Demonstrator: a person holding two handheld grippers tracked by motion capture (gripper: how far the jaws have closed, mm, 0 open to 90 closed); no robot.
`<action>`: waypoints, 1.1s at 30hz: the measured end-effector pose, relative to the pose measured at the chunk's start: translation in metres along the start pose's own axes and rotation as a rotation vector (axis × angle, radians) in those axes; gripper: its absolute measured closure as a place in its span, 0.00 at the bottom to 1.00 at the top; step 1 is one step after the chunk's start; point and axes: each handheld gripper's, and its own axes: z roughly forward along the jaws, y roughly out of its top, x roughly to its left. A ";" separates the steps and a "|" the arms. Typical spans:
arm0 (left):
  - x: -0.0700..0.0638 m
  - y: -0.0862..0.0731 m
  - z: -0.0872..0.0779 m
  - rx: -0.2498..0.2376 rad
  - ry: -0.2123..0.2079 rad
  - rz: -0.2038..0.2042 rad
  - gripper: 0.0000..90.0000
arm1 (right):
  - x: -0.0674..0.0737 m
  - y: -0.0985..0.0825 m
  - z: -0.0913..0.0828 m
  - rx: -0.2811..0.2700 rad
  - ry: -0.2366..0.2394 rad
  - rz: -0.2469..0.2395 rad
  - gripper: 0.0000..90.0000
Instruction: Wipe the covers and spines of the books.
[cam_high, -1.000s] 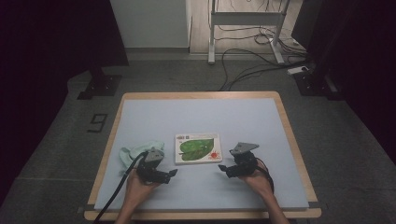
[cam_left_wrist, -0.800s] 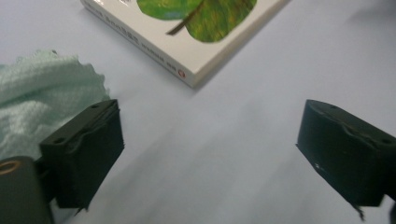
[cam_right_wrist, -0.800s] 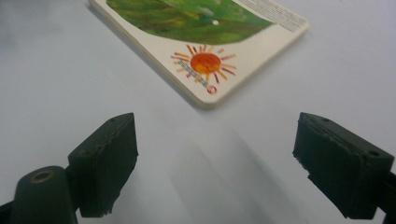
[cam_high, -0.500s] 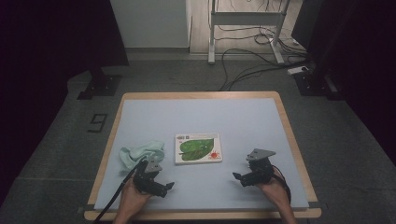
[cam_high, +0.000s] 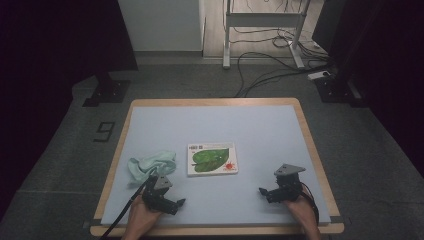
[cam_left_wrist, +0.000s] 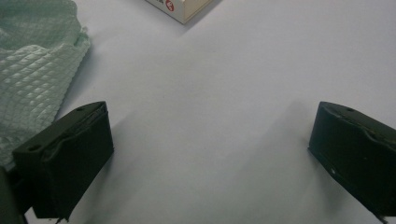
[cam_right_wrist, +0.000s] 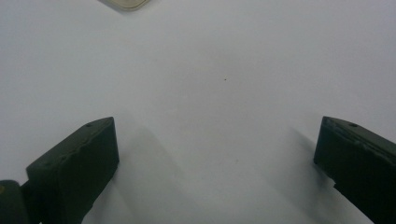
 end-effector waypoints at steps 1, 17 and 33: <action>0.000 0.000 0.000 0.000 0.001 0.002 0.00 | 0.001 0.000 0.000 0.001 -0.003 -0.004 0.00; 0.008 0.004 -0.014 0.004 -0.016 -0.030 0.03 | 0.001 -0.001 0.000 -0.006 -0.008 -0.008 0.00; 0.046 0.040 -0.043 -0.041 0.050 -0.021 0.12 | 0.001 -0.001 0.000 -0.008 -0.008 -0.008 0.00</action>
